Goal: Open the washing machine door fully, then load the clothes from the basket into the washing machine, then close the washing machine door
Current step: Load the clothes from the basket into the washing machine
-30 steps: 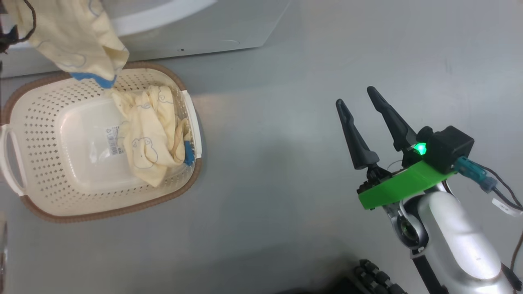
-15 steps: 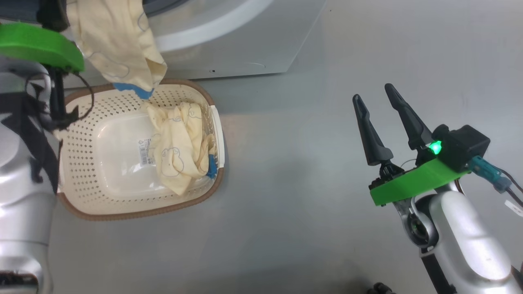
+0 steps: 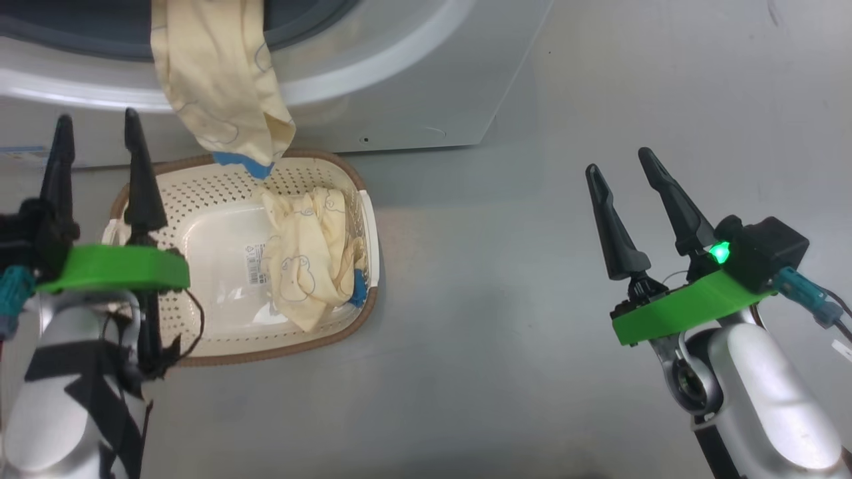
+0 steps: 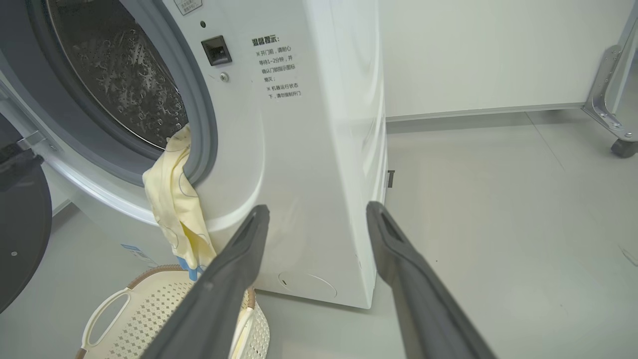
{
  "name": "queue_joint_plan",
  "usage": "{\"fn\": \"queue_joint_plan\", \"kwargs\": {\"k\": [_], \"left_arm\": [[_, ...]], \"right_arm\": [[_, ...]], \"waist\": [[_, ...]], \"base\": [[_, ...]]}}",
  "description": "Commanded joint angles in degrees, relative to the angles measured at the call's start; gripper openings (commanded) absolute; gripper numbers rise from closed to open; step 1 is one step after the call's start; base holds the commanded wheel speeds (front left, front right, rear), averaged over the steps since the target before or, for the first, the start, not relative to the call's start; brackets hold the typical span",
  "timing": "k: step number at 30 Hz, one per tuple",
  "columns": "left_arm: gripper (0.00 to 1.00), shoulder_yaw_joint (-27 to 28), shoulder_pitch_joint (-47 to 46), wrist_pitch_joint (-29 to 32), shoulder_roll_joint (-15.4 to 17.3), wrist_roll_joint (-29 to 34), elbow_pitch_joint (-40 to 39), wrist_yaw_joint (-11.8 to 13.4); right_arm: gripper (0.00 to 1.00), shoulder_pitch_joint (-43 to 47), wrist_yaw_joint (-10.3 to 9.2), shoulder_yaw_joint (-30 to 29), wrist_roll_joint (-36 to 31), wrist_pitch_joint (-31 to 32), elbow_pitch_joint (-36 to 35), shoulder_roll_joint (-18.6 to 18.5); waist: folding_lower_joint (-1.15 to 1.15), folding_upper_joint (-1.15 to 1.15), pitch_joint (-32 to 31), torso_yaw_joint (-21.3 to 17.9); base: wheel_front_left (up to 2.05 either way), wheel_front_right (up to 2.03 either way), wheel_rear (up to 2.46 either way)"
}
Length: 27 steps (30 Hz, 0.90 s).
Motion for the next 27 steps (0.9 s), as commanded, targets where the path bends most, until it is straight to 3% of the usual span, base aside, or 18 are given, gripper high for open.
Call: {"fn": "queue_joint_plan", "kwargs": {"k": [1, 15, 27], "left_arm": [[1.00, 2.72, 1.91, -0.30, 1.60, -0.35, -3.31, 0.69], [1.00, 4.75, 21.38, 0.70, -0.05, -0.33, -19.08, 6.90], [1.00, 4.56, 25.23, 1.24, -0.48, -0.81, -21.47, 8.08]], "right_arm": [[1.00, 1.17, -0.16, 0.73, -0.42, -0.55, -2.03, -0.64], [1.00, 1.95, -0.16, 0.59, -0.36, -0.55, -1.97, -1.04], [1.00, 2.31, -0.16, 0.73, -0.22, -0.55, -1.54, -1.12]], "waist": [[0.00, 0.00, -0.13, -0.02], [0.00, 0.00, -1.15, -0.29], [0.00, 0.00, -1.69, -0.61]], "base": [[0.00, 0.00, 0.00], [0.00, 0.00, 0.00], [0.00, 0.00, 0.00]]}}
